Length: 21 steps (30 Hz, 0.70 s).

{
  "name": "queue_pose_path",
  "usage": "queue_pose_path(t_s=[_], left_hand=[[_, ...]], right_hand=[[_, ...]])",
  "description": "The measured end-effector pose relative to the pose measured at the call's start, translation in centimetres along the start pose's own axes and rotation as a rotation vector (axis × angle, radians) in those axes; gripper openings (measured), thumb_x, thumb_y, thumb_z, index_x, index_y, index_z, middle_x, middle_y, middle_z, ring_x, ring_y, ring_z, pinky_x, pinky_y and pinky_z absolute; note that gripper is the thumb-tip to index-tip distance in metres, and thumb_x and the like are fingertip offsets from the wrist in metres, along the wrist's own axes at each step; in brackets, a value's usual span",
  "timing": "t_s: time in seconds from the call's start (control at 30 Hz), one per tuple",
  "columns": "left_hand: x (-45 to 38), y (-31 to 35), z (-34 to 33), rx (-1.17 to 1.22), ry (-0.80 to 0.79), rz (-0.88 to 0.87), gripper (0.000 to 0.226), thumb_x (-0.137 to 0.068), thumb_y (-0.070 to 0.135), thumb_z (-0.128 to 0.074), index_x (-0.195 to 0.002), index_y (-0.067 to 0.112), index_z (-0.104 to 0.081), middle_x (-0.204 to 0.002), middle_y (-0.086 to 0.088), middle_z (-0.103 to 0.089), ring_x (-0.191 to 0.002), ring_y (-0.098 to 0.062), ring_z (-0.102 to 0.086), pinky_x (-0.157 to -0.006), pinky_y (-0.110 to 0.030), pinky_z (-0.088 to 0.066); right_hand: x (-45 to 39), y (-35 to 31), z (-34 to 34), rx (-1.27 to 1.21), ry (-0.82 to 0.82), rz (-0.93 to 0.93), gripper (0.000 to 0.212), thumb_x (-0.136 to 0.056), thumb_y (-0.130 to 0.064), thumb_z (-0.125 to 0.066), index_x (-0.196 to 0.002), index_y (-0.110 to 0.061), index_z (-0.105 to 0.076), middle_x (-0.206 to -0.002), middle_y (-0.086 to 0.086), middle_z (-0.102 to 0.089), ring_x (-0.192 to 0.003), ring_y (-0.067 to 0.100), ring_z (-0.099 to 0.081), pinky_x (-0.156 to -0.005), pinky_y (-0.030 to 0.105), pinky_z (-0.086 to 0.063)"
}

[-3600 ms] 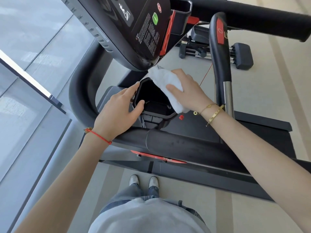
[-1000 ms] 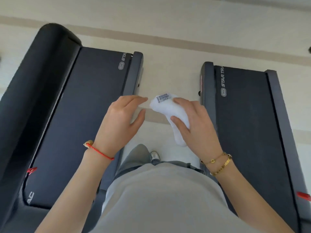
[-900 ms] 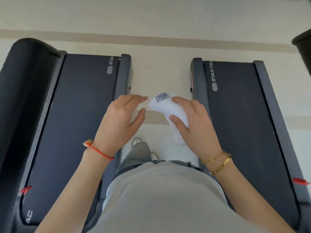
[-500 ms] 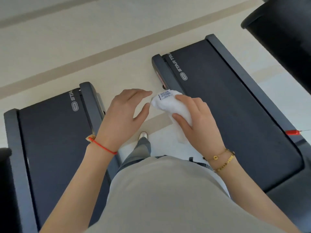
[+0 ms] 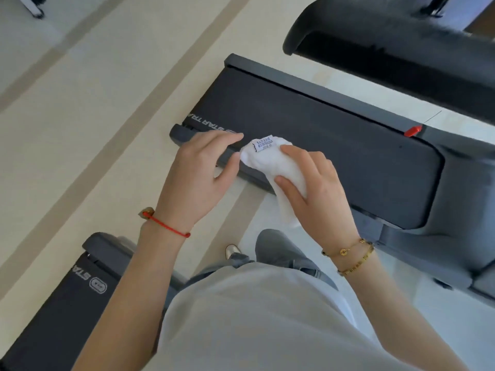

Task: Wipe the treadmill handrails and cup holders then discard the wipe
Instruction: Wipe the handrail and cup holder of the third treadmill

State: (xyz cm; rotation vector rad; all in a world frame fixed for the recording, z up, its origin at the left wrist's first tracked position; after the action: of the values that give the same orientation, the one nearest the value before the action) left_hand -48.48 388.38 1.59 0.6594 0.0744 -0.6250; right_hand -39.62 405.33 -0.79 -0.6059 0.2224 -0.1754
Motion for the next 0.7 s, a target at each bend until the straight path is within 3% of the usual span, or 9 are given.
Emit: queue_pose_path(t_s=[0.33, 0.53, 0.7], left_hand=[[-11.7, 2.1, -3.4, 0.062, -0.119, -0.246, 0.032, -0.098, 0.017, -0.056, -0.129, 0.010, -0.062, -0.126, -0.003, -0.065, -0.118, -0.022, -0.058, -0.097, -0.047, -0.048], [-19.0, 5.3, -5.6, 0.083, -0.074, -0.320, 0.036, -0.097, 0.016, -0.056, -0.132, 0.010, -0.060, -0.130, -0.003, -0.061, -0.123, -0.021, -0.053, -0.107, -0.036, -0.042], [-24.0, 7.3, -6.4, 0.075, 0.027, -0.341, 0.034, -0.096, 0.014, -0.056, -0.129, 0.008, -0.061, -0.126, -0.006, -0.062, -0.118, -0.025, -0.055, -0.105, -0.032, -0.042]], right_hand=[[-5.9, 3.5, 6.2, 0.098, 0.303, -0.144, 0.041, -0.099, -0.034, -0.051, -0.136, -0.018, -0.049, -0.114, 0.004, -0.052, -0.094, 0.023, -0.046, -0.088, 0.039, -0.044], [-10.3, 6.5, 10.9, 0.161, 0.449, -0.157, 0.040, -0.100, -0.033, -0.050, -0.136, -0.016, -0.050, -0.122, 0.007, -0.051, -0.099, 0.027, -0.047, -0.091, 0.041, -0.042], [-13.4, 9.0, 14.7, 0.164, 0.552, -0.143, 0.039, -0.100, -0.034, -0.047, -0.135, -0.017, -0.052, -0.125, 0.005, -0.051, -0.103, 0.025, -0.046, -0.095, 0.040, -0.039]])
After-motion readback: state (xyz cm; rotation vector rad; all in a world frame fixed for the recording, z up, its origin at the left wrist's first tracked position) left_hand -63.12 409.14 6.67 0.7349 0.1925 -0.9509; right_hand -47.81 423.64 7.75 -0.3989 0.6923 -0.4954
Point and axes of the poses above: each hand's wrist, its own x-axis away from the middle knuckle, its own z-axis out of the back of the hand, y = z × x, the point moved 6 cm from there along -x, towards the middle knuckle
